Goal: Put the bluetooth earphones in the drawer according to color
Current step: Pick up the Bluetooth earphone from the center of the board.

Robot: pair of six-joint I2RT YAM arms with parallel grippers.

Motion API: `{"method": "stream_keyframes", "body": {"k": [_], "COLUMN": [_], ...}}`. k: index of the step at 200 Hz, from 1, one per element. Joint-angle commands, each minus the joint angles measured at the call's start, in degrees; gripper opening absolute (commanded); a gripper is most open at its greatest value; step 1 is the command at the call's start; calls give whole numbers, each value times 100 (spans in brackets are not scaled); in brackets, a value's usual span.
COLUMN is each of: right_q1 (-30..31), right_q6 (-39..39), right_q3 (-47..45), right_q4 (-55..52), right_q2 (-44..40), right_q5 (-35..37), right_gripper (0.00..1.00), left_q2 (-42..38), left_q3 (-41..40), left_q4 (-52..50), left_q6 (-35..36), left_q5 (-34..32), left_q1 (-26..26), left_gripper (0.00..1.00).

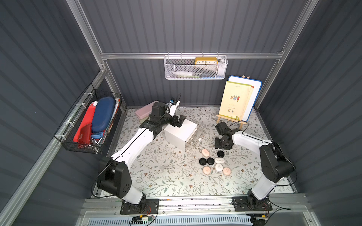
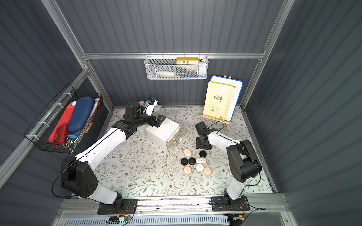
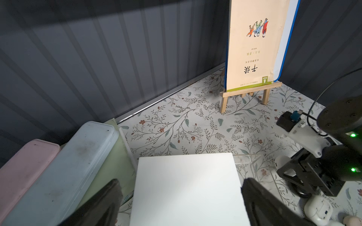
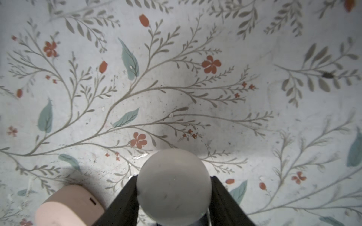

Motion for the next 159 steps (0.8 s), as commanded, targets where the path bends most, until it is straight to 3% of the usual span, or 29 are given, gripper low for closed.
{"method": "stream_keyframes", "body": {"k": [1,35,82,159], "right_q1": [31,84,329,868], "right_q6": [-151,-297,-567,-1102], "right_q3": [-157,-218,92,649], "right_q4": [235,440,377,876], "right_q2": [-516,-1199,-1661,-1637], "right_q5": [-7,-140,-261,-699], "right_gripper": [24,0,0,0], "left_q2": [14,-122,-214,-450], "left_q3": [230,286,256,28], "left_q4": [-94,-117,-128,-203], "left_q6": [54,-19,-29,189], "left_q5": [125,38,90,419], "left_q1": [-16,16,148,415], "left_gripper": [99,99,99,99]}}
